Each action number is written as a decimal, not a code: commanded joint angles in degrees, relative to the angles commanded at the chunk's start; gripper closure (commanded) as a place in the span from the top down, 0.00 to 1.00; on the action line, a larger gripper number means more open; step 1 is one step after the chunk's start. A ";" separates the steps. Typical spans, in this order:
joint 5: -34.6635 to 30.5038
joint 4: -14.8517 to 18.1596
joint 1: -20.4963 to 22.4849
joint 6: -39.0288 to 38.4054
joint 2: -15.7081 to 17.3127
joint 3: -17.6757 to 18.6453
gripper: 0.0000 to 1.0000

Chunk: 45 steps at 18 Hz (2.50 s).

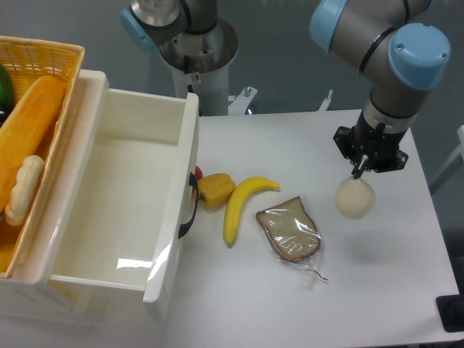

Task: Place the pear in the upper white drawer
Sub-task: 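Lift the held pale pear and carry it toward the open white drawer, then lower the pear into the drawer and open the gripper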

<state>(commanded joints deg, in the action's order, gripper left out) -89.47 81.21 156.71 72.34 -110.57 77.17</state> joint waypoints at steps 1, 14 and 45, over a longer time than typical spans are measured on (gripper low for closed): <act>0.09 0.09 -0.18 -0.44 0.17 0.09 0.00; 7.29 9.23 -8.78 -14.92 16.33 2.81 0.00; 14.68 2.72 -31.03 -27.25 13.89 7.21 0.00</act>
<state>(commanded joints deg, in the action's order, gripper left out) -74.79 83.94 125.68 45.09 -96.67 84.38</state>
